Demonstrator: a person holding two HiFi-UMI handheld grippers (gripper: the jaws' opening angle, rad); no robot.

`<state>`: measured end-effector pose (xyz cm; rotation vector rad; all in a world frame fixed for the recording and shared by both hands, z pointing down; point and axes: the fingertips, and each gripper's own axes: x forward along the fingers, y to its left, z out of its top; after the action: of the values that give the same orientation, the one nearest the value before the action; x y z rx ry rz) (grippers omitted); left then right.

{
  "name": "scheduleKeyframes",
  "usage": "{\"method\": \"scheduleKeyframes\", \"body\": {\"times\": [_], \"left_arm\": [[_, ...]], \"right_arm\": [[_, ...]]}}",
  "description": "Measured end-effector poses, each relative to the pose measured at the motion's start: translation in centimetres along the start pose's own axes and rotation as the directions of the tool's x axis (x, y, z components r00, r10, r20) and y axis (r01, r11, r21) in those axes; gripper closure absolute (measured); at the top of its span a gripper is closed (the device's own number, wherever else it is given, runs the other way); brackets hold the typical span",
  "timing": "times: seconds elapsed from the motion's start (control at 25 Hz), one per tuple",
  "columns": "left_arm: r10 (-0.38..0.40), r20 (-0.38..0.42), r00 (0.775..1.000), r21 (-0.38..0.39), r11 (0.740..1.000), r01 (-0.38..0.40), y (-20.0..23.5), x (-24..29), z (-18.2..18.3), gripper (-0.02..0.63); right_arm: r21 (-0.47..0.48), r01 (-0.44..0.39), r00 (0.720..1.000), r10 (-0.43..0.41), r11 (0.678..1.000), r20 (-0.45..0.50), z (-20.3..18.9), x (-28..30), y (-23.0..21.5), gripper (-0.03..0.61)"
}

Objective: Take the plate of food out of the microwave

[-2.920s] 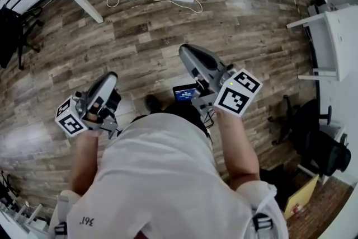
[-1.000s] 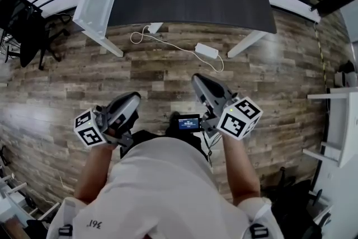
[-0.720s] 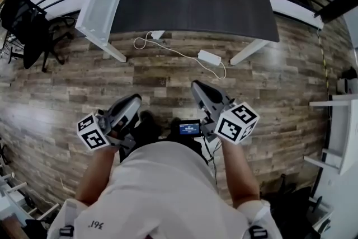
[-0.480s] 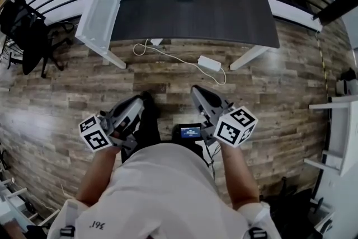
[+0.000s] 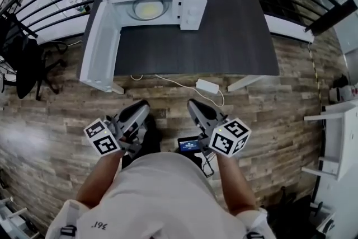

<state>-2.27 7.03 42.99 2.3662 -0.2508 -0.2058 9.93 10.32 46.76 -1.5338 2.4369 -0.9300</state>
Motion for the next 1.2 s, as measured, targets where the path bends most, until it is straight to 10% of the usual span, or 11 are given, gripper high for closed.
{"method": "scheduleKeyframes", "body": {"times": [0.76,1.2], "left_arm": [[0.192,-0.069,0.979,0.027,0.981,-0.190,14.2,-0.1,8.0,0.566],[0.322,0.044,0.946,0.032,0.946,-0.324,17.5,2.6,10.4,0.566]], "right_arm": [[-0.380,0.074,0.966,-0.161,0.922,-0.203,3.0,19.1,-2.4,0.588],[-0.554,-0.077,0.930,-0.140,0.829,-0.339,4.6,24.7,-8.2,0.588]]}}
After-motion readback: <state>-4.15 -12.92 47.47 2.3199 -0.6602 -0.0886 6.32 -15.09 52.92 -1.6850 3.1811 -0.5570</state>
